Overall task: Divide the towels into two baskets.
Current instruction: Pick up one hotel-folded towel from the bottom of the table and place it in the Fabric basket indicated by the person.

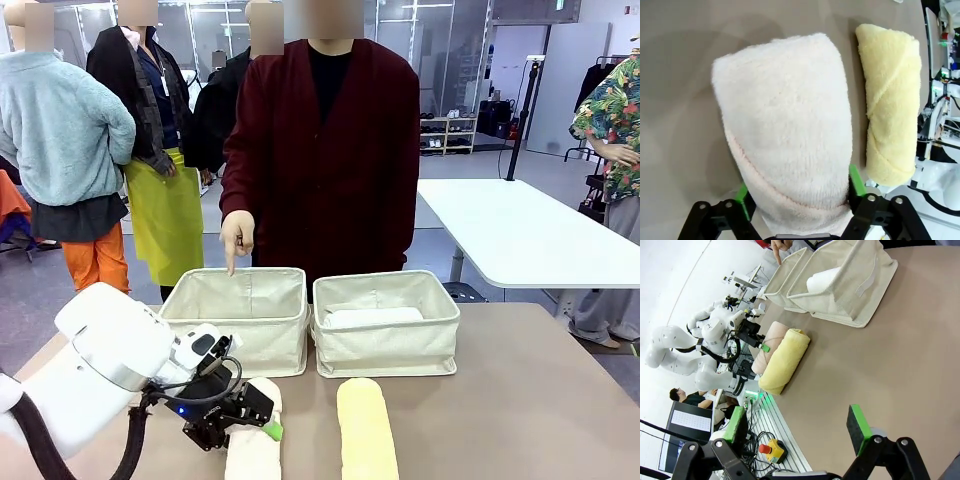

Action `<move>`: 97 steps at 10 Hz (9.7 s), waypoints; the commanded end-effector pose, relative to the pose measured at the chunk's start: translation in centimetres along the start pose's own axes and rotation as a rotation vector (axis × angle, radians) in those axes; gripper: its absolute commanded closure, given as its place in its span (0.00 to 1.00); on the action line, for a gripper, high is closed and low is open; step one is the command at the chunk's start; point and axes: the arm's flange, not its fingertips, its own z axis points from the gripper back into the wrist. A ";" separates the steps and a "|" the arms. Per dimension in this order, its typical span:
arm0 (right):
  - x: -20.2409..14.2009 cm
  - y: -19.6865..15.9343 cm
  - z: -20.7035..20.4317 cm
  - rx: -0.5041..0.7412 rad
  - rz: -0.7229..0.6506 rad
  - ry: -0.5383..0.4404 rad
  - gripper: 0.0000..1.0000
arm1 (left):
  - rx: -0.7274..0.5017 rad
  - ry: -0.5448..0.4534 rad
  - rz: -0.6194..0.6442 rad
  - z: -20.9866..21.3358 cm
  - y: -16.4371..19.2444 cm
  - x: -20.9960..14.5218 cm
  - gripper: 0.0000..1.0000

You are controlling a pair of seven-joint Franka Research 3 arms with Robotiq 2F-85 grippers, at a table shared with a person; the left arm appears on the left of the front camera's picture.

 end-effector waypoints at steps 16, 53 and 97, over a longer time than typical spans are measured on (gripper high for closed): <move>-0.2 0.5 0.1 -0.004 -0.001 0.008 0.00 | 0.024 0.129 -0.599 18.0 -6.0 -3.1 0.87; -0.2 0.5 0.1 -0.004 -0.001 0.008 0.00 | 0.511 0.554 -1.417 12.1 -6.7 28.6 0.00; -3.7 9.0 -37.6 -0.509 -0.236 0.323 0.00 | -0.471 -0.253 -0.180 38.1 25.4 -6.4 0.00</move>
